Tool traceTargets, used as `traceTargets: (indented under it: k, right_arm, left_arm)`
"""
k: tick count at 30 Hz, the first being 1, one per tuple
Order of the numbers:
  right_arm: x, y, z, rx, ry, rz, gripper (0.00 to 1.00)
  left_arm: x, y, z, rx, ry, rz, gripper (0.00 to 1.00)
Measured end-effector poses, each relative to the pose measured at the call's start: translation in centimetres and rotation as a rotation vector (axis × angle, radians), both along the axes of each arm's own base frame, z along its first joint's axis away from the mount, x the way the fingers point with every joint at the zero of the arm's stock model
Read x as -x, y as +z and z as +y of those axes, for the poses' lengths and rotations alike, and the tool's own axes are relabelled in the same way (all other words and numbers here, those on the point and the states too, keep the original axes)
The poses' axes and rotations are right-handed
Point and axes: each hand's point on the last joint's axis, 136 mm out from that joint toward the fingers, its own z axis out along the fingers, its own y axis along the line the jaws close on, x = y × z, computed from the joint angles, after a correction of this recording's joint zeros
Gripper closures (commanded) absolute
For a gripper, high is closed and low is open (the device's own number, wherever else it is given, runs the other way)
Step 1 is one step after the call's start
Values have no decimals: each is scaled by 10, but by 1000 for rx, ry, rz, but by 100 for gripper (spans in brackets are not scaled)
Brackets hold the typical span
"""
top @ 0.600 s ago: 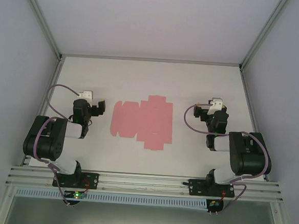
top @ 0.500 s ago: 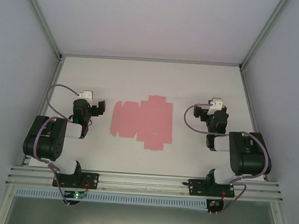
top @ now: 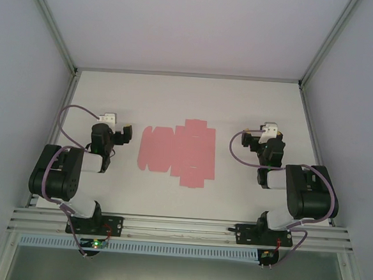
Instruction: Assemble paper box
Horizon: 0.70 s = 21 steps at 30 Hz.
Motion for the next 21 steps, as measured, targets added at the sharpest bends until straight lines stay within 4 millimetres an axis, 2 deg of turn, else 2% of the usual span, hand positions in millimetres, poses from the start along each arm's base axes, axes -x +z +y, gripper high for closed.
traceTargets:
  k: [3, 6, 10, 13, 15, 18, 21]
  right_arm:
    - [1, 1, 0, -1, -1, 3, 2]
    - [3, 14, 0, -5, -2, -21, 2]
    - [5, 40, 0, -5, -6, -45, 2]
    - [-5, 71, 4, -30, -15, -41, 2]
    - [-14, 94, 11, -64, -15, -29, 2]
    - [-22, 120, 42, -105, 22, 44, 7]
    - [-24, 122, 102, -138, 125, 176, 19]
  left_arm:
    - [-2, 1, 0, 0, 2, 13, 0]
    - [-6, 11, 0, 1, 1, 38, 0]
    - [-17, 58, -4, 48, -2, 22, 0]
    - [-17, 95, -11, 138, -9, -12, 0]
    - [-13, 107, -15, 211, -3, 0, 0]
    - [-3, 107, -24, 345, 12, 66, 0]
    - [8, 88, -40, 484, 12, 191, 0]
